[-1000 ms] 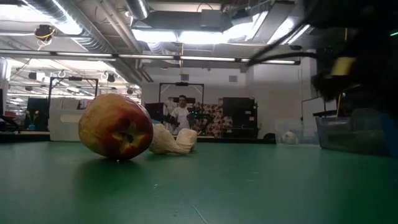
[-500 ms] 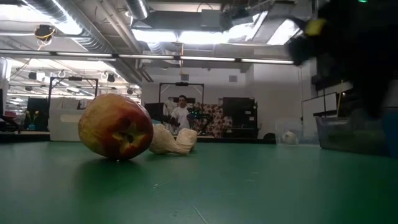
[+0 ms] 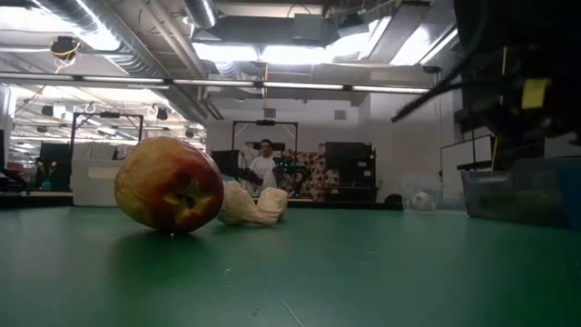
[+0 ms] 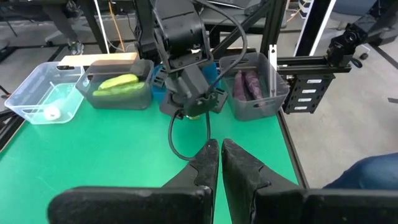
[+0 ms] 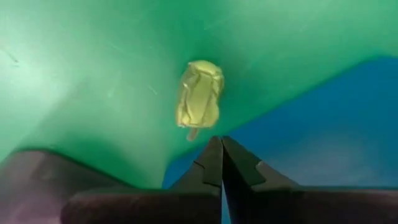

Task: Sort produce into baskets
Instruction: Put the green chili pepper into the blue bin

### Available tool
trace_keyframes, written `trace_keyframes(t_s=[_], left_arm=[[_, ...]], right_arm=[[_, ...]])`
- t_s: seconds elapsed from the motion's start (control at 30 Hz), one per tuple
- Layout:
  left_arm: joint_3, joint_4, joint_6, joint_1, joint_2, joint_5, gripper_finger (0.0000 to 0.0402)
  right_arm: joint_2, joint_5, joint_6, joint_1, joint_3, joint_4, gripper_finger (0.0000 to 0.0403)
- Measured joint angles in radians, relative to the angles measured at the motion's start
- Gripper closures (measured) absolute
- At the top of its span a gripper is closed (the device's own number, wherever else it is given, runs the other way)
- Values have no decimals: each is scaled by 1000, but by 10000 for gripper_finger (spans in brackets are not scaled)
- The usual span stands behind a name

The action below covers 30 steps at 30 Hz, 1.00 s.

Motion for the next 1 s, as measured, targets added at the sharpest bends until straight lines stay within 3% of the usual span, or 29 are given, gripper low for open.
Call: trace_keyframes(t_s=[0.27,0.5,0.67,0.77,0.87,1.0], left_arm=[[0,-4,5,0,0,0,384],[0,-4,16,1,0,-44,384],[0,-5,5,1,0,-45,384],[0,-23,-24,1,0,-45,384],[0,-36,-52,0,0,-45,384],[0,-62,-75,0,0,-45,384]], right_arm=[[0,37,-4,-4,-21,181,403],[0,392,-174,-57,-21,480,402],[0,450,-408,-78,8,702,402],[0,434,-486,-75,50,653,402],[0,424,-455,-66,76,477,397],[0,350,-350,-68,76,279,344]])
